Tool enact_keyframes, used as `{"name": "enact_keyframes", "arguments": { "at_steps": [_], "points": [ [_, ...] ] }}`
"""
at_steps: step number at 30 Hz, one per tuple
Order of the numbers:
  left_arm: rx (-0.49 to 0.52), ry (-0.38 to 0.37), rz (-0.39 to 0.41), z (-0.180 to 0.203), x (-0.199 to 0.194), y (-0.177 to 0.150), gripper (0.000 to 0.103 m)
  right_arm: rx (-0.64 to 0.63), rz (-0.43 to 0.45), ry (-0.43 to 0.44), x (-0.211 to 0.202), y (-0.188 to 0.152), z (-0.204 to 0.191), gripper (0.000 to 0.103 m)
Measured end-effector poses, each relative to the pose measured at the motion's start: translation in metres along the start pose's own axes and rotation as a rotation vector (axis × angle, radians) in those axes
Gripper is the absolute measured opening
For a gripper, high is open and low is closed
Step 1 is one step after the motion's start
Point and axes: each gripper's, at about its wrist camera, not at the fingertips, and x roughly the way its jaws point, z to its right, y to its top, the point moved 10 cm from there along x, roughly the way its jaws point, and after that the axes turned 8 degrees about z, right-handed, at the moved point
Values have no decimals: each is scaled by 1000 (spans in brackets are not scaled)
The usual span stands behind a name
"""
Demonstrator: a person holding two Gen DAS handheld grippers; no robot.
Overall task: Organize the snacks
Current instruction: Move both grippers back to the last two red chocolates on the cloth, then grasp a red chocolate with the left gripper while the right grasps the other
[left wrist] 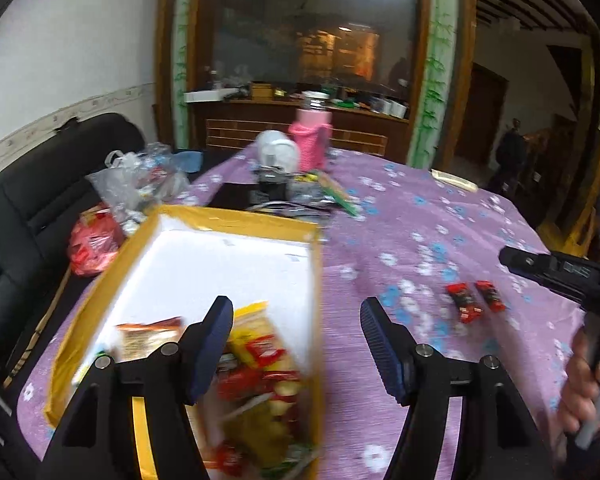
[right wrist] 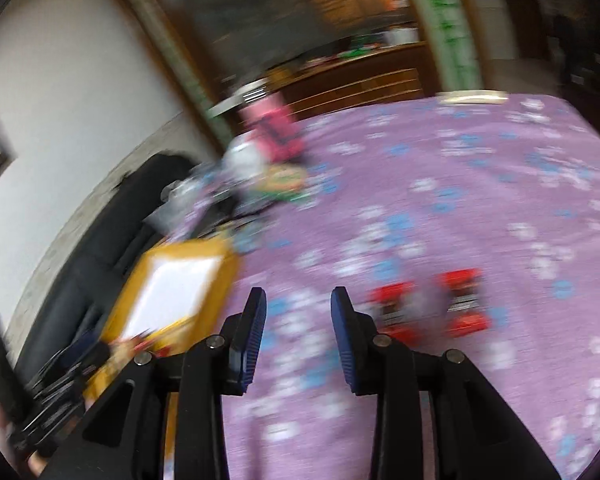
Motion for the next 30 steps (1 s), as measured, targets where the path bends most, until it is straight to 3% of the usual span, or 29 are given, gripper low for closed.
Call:
{"name": "enact_keyframes", "arguments": {
  "at_steps": [5,10,19,23,25,30],
  "points": [
    [53,-123,-88,62,19,0,70,69,-95,-127,23,-13,72,32],
    [22,-212,-193,109,46,-10,69,19,-128,-183,36,-22,86,32],
    [-13,-262,-319,146,84,-23,69,-100,-154,-251,59,-32,88,32],
    [-14,-255,-353,157,96,-30,69,-214,-145,-309,62,-35,82,30],
    [-7,-255,-359,165,98,-32,69,-205,-145,-311,61,-35,84,27],
    [17,-255,-364,180,105,-35,69,-40,-146,-275,52,-28,103,23]
  ]
}}
